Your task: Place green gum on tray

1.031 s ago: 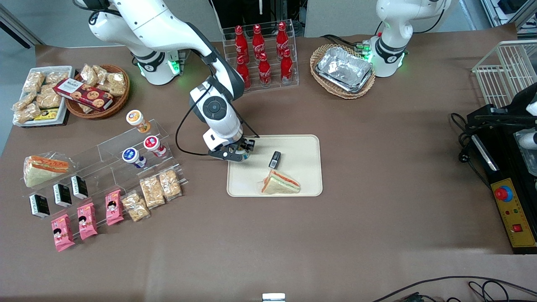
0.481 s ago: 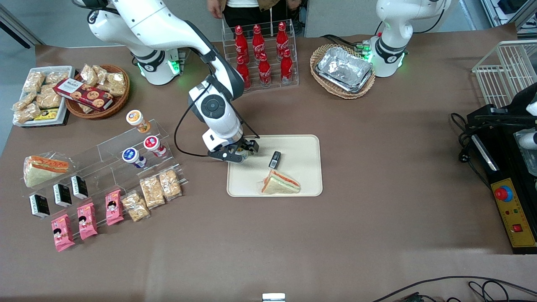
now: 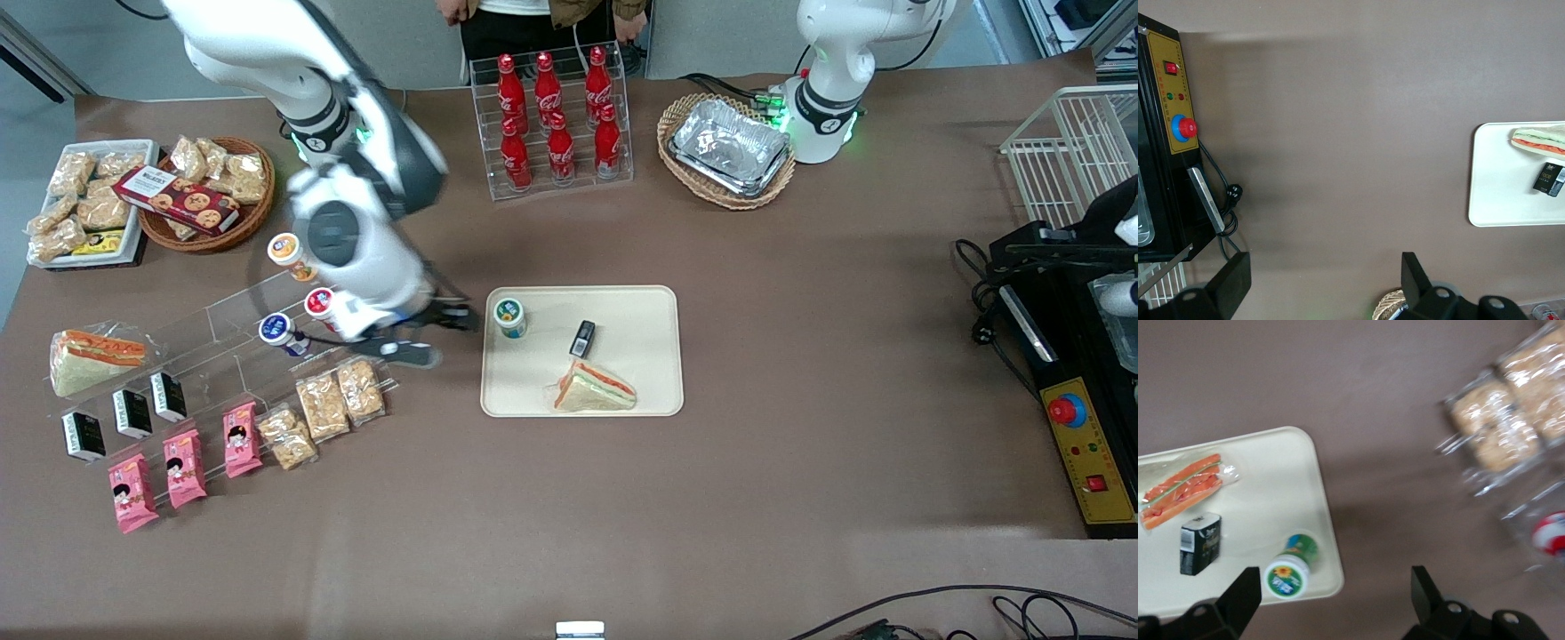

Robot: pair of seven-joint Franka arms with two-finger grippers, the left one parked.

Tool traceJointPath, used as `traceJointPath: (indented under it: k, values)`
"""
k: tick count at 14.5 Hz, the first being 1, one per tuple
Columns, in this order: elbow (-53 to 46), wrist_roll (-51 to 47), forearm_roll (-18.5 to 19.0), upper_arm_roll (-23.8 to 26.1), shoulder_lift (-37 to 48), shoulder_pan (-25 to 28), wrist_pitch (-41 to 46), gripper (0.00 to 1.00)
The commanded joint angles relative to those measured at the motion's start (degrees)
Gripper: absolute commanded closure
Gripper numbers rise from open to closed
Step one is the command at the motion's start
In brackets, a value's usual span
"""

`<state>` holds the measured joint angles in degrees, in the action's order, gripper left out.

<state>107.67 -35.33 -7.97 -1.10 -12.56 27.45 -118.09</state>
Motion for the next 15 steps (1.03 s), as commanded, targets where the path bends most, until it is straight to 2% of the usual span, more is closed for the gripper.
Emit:
traceJointPath:
  k: [1,6,10,15]
  values:
    - [-2.6,9.5,-0.2,0.6,4.8,-7.7,9.1,0.0]
    - [-4.2,16.3,0.8,0.5,11.3,-16.2,16.5,0.0]
    - [-11.3,24.2,0.9,0.5,11.2,-22.8,24.0,0.0]
    - [-16.3,31.3,2.6,0.5,10.7,-28.2,26.8,0.0]
